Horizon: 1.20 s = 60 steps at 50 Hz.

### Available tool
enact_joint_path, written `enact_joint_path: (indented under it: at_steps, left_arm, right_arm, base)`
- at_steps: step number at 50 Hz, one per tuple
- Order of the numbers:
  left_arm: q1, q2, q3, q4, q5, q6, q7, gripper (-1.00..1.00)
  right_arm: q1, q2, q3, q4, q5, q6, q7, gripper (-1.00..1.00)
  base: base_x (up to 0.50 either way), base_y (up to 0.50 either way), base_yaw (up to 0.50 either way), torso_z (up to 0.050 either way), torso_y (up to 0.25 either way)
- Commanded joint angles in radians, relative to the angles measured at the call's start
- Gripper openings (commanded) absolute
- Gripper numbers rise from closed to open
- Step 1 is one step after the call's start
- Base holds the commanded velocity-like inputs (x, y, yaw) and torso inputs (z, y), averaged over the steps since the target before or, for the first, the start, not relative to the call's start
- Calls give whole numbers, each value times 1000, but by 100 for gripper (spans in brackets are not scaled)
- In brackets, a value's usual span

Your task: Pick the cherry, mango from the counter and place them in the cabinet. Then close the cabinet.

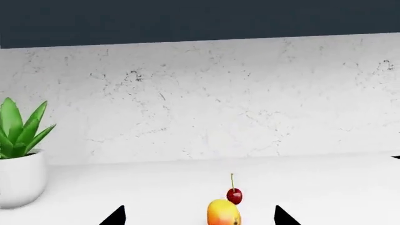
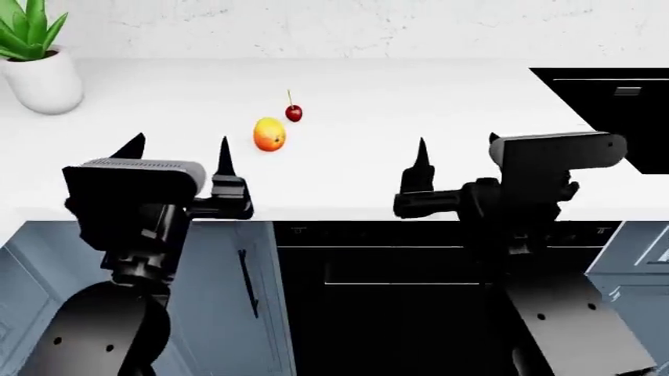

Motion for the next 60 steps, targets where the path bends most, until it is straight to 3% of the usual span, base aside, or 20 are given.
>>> enact_joint_path:
  at_steps: [1, 8, 15, 24, 46, 60]
  left_arm:
    - [-260, -15, -15, 79, -65, -274, 1, 100]
    - [-389, -21, -25, 64, -101, -382, 13, 100]
    - [-456, -27, -29, 46, -101, -457, -9, 100]
    - [-440, -28, -23, 47, -95, -468, -29, 100]
    - [-414, -31, -24, 46, -107, -457, -38, 100]
    - [-400, -36, -15, 50, -113, -449, -44, 100]
  right_arm:
    - [275, 19, -14, -15, 30, 228, 7, 100]
    - [413, 26, 11, 20, 60, 356, -14, 100]
    - [460, 17, 60, 42, 89, 374, -42, 100]
    - [424, 19, 70, 31, 108, 342, -56, 100]
    - [390, 12, 85, 28, 124, 329, -38, 100]
    - [379, 8, 95, 23, 140, 328, -30, 100]
  base:
    - [0, 0, 0, 50, 0]
    - [0, 0, 0, 50, 0]
    - [72, 0, 0, 43, 0]
    - [487, 145, 0, 0, 0]
    - [413, 437, 0, 0, 1]
    - [451, 71, 0, 0, 1]
